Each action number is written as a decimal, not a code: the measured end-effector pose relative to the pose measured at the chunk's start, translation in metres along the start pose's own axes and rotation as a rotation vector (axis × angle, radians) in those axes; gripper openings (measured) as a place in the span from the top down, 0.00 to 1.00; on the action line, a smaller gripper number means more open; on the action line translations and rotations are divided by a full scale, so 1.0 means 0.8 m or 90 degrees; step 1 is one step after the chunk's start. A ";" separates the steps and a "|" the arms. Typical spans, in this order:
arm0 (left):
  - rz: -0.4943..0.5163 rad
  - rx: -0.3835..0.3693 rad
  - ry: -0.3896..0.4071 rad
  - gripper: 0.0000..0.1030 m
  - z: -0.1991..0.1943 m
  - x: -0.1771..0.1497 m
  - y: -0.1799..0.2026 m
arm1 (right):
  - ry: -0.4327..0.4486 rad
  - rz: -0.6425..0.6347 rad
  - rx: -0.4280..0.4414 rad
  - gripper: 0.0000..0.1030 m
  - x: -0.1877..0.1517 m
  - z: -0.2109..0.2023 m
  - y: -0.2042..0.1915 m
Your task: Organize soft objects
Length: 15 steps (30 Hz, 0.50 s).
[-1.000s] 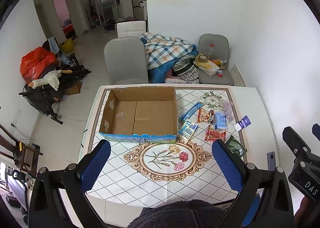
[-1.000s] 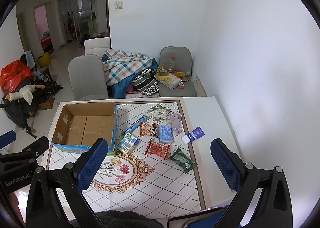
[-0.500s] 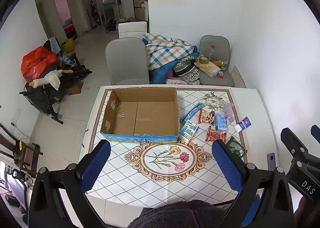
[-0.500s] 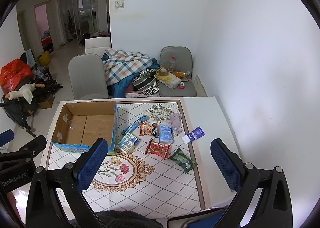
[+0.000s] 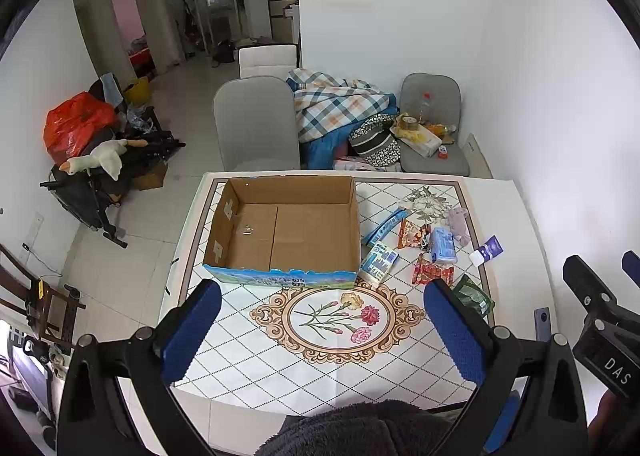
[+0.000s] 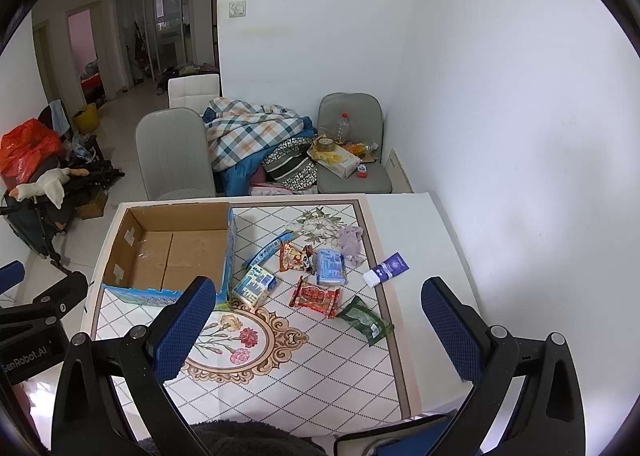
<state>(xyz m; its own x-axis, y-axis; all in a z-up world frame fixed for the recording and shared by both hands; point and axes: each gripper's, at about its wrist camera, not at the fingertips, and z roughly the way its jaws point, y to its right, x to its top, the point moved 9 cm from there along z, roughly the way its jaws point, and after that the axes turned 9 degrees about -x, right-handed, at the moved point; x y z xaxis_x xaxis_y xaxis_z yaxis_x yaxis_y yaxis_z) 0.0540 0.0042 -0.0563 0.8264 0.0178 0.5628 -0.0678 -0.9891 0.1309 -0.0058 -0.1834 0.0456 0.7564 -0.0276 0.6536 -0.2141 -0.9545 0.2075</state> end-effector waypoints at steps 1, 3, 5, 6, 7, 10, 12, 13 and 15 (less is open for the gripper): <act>0.002 0.001 -0.001 0.00 0.000 0.000 0.000 | 0.000 0.000 0.001 0.00 0.000 0.000 -0.001; 0.002 0.002 0.001 0.00 -0.001 0.001 -0.002 | 0.001 -0.001 0.002 0.00 -0.001 -0.001 -0.001; 0.002 0.000 0.001 0.00 -0.001 0.000 -0.002 | 0.000 -0.002 0.002 0.00 -0.002 -0.001 -0.002; 0.003 0.001 0.000 0.00 -0.001 0.000 -0.002 | -0.001 -0.002 0.003 0.00 -0.002 -0.001 -0.002; 0.003 0.000 0.000 0.00 -0.002 0.000 -0.003 | -0.002 -0.002 0.005 0.00 -0.003 0.000 -0.003; 0.012 -0.001 -0.002 0.00 0.004 0.003 0.001 | -0.016 0.003 0.011 0.00 -0.004 0.009 -0.003; 0.020 -0.004 0.000 0.00 0.016 0.011 0.006 | -0.029 0.013 0.015 0.00 -0.005 0.022 0.000; 0.027 -0.006 -0.003 0.00 0.025 0.015 0.010 | -0.037 0.017 0.011 0.00 -0.005 0.031 0.003; 0.050 -0.010 -0.012 0.00 0.056 0.028 0.021 | -0.057 0.032 0.002 0.00 -0.006 0.058 0.016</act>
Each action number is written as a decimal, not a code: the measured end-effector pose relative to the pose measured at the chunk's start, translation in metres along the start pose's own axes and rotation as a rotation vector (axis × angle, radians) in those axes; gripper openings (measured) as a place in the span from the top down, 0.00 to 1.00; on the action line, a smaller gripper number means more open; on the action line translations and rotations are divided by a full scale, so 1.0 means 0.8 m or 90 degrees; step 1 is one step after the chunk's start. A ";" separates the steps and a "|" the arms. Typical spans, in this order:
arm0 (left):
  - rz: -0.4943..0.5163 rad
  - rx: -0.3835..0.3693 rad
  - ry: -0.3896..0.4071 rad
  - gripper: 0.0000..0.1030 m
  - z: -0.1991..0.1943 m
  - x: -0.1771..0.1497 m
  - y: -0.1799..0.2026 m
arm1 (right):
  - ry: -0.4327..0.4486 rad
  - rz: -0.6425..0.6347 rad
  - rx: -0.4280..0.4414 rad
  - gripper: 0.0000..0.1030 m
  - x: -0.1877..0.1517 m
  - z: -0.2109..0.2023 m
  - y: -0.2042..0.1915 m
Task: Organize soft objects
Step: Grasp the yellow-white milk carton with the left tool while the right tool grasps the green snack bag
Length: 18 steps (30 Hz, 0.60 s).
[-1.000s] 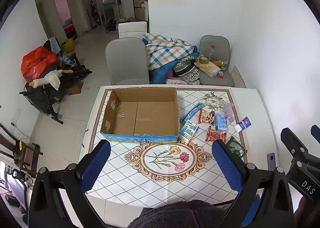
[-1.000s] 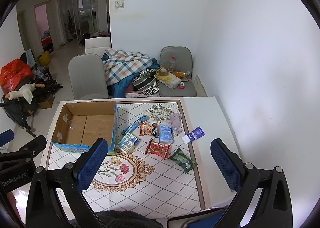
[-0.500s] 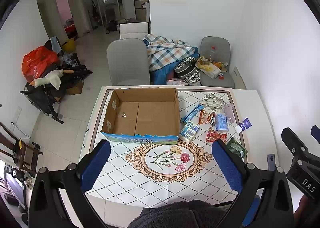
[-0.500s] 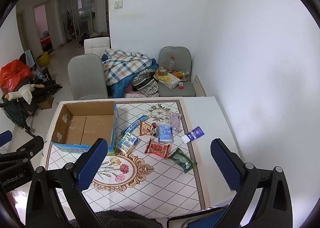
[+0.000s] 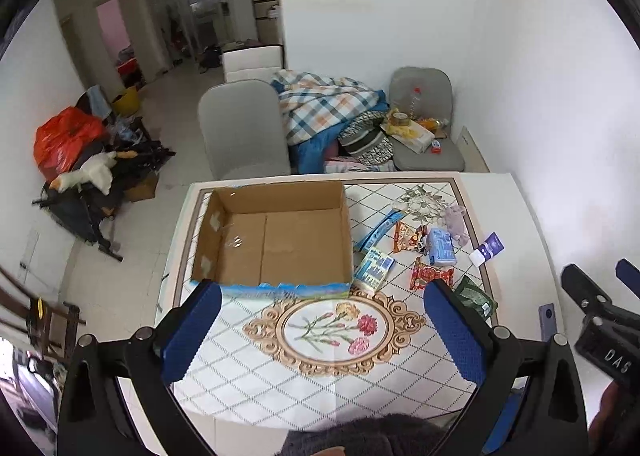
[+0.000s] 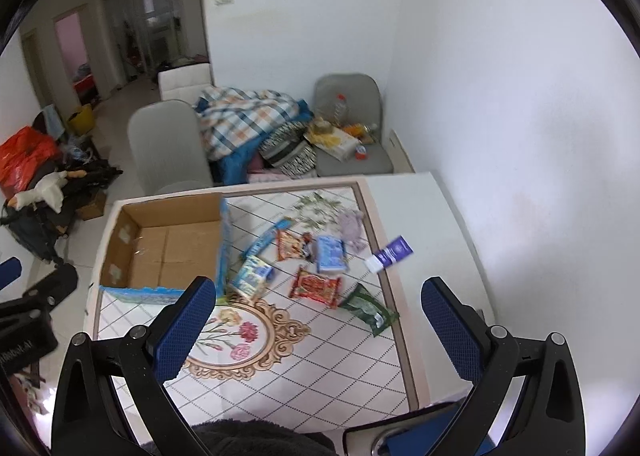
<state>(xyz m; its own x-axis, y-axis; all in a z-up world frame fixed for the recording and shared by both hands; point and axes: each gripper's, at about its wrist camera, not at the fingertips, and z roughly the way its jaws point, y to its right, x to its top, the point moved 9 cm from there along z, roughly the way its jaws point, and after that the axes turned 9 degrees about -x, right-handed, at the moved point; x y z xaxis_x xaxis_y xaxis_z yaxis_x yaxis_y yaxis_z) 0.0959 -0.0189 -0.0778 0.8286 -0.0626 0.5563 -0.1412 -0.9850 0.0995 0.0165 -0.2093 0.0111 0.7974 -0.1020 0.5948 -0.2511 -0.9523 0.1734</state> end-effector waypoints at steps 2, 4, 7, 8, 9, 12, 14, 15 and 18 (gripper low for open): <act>0.026 0.003 -0.008 0.00 0.031 0.012 0.011 | -0.036 0.017 -0.006 0.00 0.000 0.036 0.016; 0.064 0.011 -0.030 0.00 0.076 0.022 0.025 | -0.080 0.035 -0.020 0.00 -0.005 0.084 0.037; 0.106 -0.017 -0.087 0.00 0.159 0.027 0.053 | -0.154 0.052 -0.053 0.00 -0.020 0.167 0.070; 0.116 -0.030 -0.106 0.03 0.183 0.027 0.062 | -0.190 0.055 -0.058 0.00 -0.031 0.204 0.081; 0.129 -0.040 -0.127 0.05 0.215 0.025 0.074 | -0.213 0.060 -0.057 0.00 -0.039 0.229 0.088; 0.177 -0.053 -0.190 0.12 0.292 0.015 0.105 | -0.293 0.052 -0.039 0.00 -0.072 0.324 0.105; 0.227 -0.040 -0.247 0.17 0.344 0.002 0.121 | -0.331 0.026 -0.024 0.00 -0.094 0.374 0.105; 0.257 -0.031 -0.291 0.17 0.378 -0.010 0.128 | -0.350 0.010 -0.026 0.00 -0.105 0.401 0.106; 0.298 -0.011 -0.376 0.17 0.441 -0.038 0.136 | -0.401 -0.051 -0.012 0.00 -0.135 0.468 0.095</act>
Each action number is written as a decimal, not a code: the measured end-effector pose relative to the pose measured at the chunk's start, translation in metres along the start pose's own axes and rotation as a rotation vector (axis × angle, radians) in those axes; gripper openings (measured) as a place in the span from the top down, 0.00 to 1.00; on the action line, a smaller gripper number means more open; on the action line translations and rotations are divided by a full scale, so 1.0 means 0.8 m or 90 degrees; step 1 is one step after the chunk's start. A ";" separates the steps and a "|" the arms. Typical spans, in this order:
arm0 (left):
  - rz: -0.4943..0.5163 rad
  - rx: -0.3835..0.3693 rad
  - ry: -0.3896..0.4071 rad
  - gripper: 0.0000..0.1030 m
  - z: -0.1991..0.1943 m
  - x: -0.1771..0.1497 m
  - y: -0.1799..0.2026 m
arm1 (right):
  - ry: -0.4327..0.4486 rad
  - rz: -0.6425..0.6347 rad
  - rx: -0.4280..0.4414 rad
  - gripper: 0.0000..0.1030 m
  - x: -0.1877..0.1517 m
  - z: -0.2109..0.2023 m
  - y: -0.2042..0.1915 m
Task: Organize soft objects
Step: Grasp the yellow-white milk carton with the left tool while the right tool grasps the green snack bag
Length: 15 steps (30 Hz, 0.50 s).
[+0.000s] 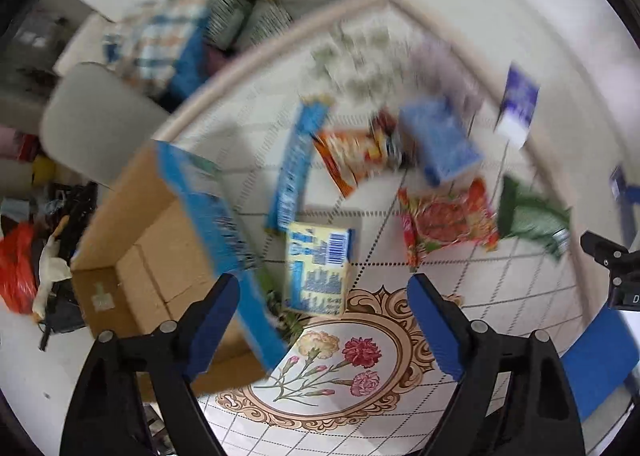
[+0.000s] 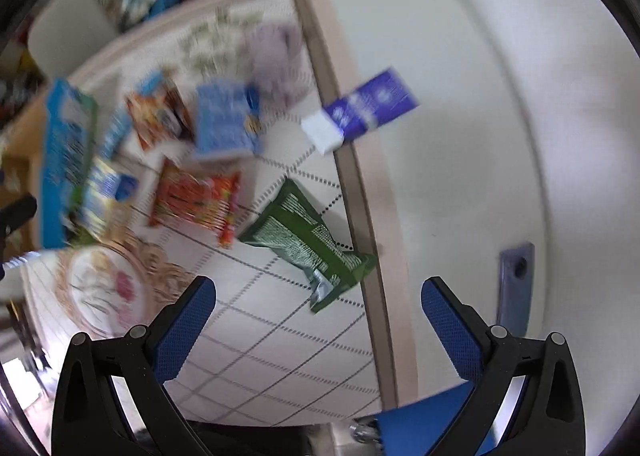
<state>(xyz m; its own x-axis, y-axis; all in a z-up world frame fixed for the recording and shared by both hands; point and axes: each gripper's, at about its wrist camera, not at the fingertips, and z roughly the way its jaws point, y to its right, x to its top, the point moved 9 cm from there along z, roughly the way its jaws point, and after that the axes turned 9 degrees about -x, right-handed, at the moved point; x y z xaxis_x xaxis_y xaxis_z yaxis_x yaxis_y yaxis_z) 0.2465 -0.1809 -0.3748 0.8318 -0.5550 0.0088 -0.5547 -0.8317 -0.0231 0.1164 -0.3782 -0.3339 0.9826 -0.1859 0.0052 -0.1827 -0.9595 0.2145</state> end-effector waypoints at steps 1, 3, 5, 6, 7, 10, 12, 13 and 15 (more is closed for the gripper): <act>0.009 0.009 -0.019 0.17 0.016 0.004 0.000 | -0.011 -0.023 -0.007 0.00 0.002 0.017 -0.006; 0.024 0.001 -0.063 0.17 0.051 0.007 0.003 | -0.036 -0.071 -0.019 0.00 0.009 0.056 -0.018; 0.022 0.000 -0.111 0.17 0.079 0.006 -0.003 | -0.071 -0.120 -0.030 0.00 0.008 0.088 -0.032; 0.018 -0.004 -0.136 0.17 0.093 0.004 -0.004 | -0.086 -0.137 -0.030 0.00 0.008 0.100 -0.038; 0.022 0.005 -0.158 0.17 0.106 0.003 -0.007 | -0.102 -0.152 -0.035 0.00 0.006 0.113 -0.042; 0.051 0.035 -0.201 0.17 0.133 -0.004 -0.014 | -0.139 -0.175 -0.035 0.10 -0.001 0.144 -0.051; 0.064 0.060 -0.232 0.17 0.149 -0.011 -0.020 | -0.153 -0.152 -0.024 0.43 -0.004 0.153 -0.051; 0.070 0.070 -0.246 0.17 0.157 -0.014 -0.023 | -0.159 -0.125 -0.005 0.48 -0.006 0.155 -0.052; 0.068 0.077 -0.267 0.17 0.170 -0.018 -0.028 | -0.150 -0.096 0.006 0.52 -0.006 0.159 -0.052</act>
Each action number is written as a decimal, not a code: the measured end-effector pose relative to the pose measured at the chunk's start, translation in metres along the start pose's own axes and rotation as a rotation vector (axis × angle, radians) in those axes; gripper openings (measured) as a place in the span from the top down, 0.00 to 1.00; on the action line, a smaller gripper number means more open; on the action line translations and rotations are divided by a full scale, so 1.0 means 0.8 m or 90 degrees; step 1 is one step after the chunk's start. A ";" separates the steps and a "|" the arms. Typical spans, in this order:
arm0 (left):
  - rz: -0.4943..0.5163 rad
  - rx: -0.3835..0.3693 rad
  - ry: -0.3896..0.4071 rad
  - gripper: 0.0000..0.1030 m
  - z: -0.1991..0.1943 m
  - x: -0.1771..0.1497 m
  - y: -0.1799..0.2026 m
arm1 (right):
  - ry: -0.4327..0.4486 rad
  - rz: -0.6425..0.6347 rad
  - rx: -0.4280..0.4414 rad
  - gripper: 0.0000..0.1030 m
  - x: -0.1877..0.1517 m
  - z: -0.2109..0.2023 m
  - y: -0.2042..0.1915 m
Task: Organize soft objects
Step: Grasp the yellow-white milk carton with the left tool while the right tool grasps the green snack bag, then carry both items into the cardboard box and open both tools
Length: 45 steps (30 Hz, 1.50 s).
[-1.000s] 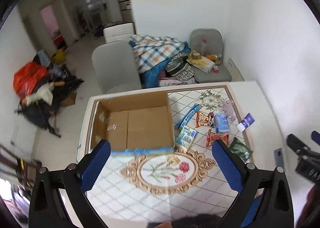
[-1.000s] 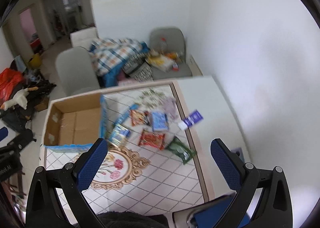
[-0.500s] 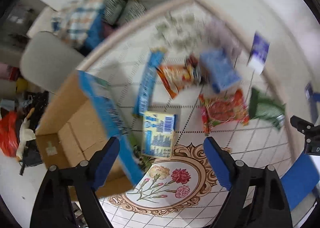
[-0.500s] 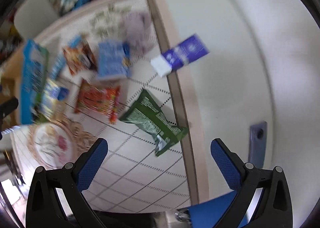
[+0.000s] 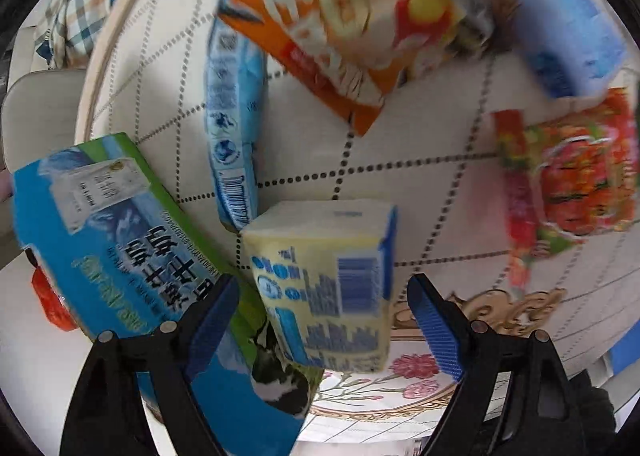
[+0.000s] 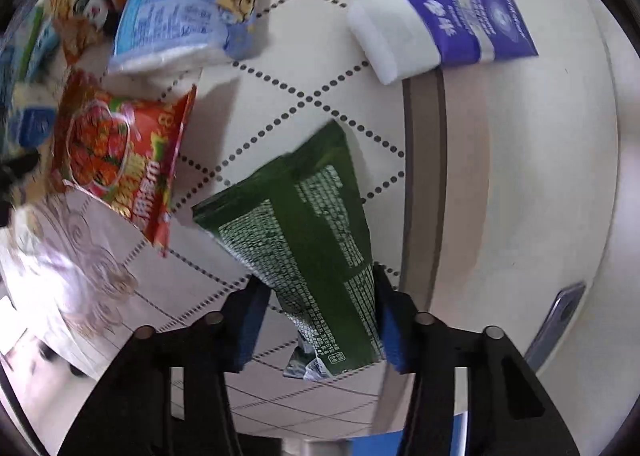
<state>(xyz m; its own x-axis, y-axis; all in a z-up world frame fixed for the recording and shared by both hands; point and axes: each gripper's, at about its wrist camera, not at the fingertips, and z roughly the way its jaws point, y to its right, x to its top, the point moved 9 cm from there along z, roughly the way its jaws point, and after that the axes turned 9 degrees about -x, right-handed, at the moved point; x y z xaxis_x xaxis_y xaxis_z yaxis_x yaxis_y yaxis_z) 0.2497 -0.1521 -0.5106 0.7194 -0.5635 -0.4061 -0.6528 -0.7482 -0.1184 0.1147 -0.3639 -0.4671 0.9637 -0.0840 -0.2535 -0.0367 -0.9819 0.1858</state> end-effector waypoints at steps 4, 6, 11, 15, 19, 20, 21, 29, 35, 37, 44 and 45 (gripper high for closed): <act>-0.023 -0.027 0.005 0.34 0.017 0.004 -0.001 | 0.004 0.047 0.017 0.59 -0.010 -0.004 0.002; -0.061 -0.059 0.016 0.38 0.016 0.001 0.001 | 0.006 0.098 0.038 0.61 -0.015 -0.003 0.011; -0.173 -0.199 0.070 0.38 0.005 -0.013 0.028 | 0.018 0.217 0.085 0.62 -0.025 0.000 0.044; -0.210 -0.255 0.061 0.37 0.023 -0.025 0.053 | 0.003 0.222 0.121 0.58 -0.024 0.027 0.044; -0.233 -0.279 0.081 0.40 0.049 -0.036 0.060 | -0.006 0.220 0.129 0.54 -0.016 0.044 0.051; -0.232 -0.277 0.086 0.41 0.057 -0.042 0.061 | -0.013 0.220 0.132 0.54 -0.017 0.049 0.051; -0.230 -0.271 0.099 0.41 0.062 -0.047 0.064 | -0.016 0.220 0.132 0.54 -0.005 0.055 0.054; -0.257 -0.269 0.185 0.42 0.010 -0.109 0.064 | 0.015 0.221 0.106 0.67 -0.009 0.064 0.032; -0.295 -0.302 0.293 0.42 -0.075 -0.215 0.062 | 0.088 0.173 0.126 0.68 -0.034 0.002 -0.005; -0.313 -0.317 0.324 0.42 -0.107 -0.238 0.046 | 0.111 0.145 0.137 0.68 -0.039 -0.026 -0.027; -0.405 -0.332 0.394 0.42 -0.193 -0.295 -0.097 | 0.190 0.033 0.232 0.68 -0.026 -0.217 -0.148; -0.417 -0.324 0.399 0.42 -0.196 -0.306 -0.124 | 0.204 0.013 0.238 0.68 -0.023 -0.241 -0.174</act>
<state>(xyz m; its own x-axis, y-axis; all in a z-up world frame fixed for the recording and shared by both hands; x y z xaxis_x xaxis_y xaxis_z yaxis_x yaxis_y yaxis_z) 0.1759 0.0052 -0.2578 0.9862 0.0350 0.1617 -0.0170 -0.9508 0.3093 0.1529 -0.1932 -0.3053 0.9925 -0.1052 0.0618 -0.0925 -0.9792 -0.1805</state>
